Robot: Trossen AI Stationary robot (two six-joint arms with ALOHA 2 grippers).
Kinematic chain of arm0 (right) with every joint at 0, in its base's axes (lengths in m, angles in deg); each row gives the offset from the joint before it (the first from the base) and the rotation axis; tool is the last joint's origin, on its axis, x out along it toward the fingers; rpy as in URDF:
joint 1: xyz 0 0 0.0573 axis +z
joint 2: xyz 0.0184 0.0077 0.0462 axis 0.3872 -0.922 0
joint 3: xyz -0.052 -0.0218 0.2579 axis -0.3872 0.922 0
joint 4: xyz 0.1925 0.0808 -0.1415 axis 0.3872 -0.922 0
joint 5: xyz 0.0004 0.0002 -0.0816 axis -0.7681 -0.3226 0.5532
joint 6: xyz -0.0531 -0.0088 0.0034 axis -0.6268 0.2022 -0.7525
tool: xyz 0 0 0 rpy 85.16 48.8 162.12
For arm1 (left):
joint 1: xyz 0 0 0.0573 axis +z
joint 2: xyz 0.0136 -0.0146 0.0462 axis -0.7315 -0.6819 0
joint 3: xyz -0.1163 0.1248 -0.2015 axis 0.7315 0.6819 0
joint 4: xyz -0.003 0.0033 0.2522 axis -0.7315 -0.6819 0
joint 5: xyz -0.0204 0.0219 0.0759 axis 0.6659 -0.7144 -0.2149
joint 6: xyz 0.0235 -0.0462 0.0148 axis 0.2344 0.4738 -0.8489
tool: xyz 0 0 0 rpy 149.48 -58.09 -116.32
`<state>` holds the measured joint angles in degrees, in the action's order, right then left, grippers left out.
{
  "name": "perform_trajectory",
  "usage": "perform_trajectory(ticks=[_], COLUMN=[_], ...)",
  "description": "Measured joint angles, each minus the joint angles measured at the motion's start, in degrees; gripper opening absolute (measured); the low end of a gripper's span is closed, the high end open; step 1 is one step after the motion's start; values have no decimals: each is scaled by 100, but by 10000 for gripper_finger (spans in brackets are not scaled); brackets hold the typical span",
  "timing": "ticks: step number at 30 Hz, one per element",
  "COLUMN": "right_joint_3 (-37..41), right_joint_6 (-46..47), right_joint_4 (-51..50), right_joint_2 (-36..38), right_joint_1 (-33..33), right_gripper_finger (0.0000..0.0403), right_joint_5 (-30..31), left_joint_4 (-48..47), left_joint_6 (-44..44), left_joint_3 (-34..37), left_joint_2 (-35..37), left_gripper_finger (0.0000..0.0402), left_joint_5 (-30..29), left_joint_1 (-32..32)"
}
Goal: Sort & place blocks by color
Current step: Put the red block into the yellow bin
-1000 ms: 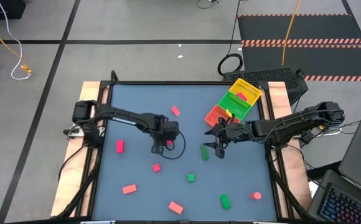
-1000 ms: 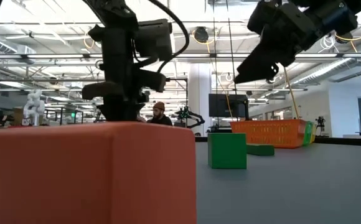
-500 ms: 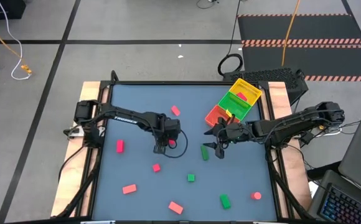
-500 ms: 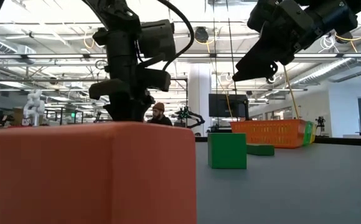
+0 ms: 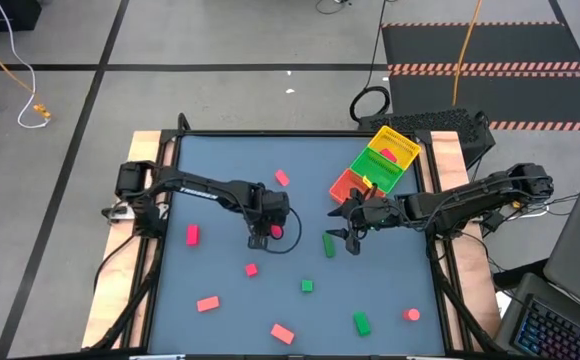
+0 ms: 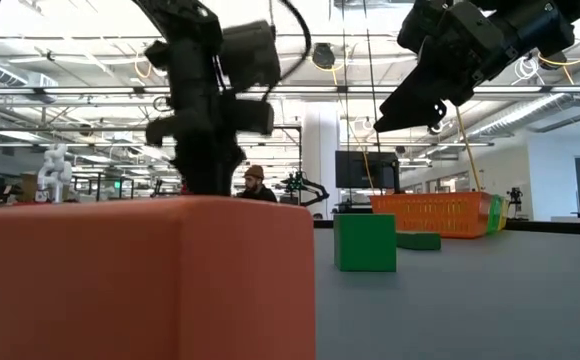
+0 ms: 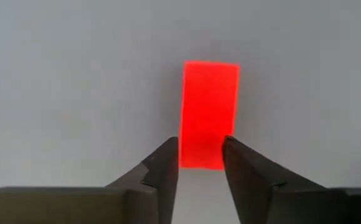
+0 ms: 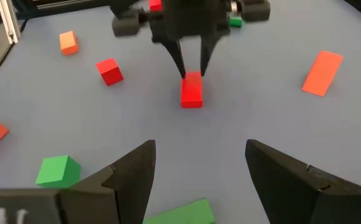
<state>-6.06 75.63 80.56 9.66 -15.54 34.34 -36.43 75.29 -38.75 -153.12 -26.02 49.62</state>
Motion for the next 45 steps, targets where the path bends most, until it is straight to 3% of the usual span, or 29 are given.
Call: perform_trajectory(ticks=[6, 9, 12, 21, 27, 34, 40, 45], right_joint_3=[0, 0, 0, 0, 0, 0, 0, 0], right_joint_6=[4, 57, 59, 42, 42, 42, 40, 42], right_joint_4=[-2, -7, -8, 33, 8, 27, 83, 94], right_joint_2=[-2, -2, -2, -4, -4, -4, -4, -4], right_joint_1=[0, 0, -2, 0, 0, 0, -2, -4], right_gripper_finger=[242, 242, 242, 242, 242, 242, 242, 242], right_joint_5=[-1, -20, -18, -9, -4, 2, 82, 179], left_joint_4=[-77, -538, -747, 327, 637, 1267, 1732, 2395], left_joint_6=[61, -8, 6, 149, 193, 428, 531, 536], left_joint_3=[-15, -15, 10, 348, 576, 1082, 1163, 1161], left_joint_2=[337, 387, 335, 209, 165, 155, 151, 122], left_gripper_finger=[53, 47, 78, 247, 290, 243, 129, 127], left_joint_5=[-26, -66, -81, -380, -359, -313, -360, -378], left_joint_1=[-2, -22, -23, -144, -202, -201, -284, -328])
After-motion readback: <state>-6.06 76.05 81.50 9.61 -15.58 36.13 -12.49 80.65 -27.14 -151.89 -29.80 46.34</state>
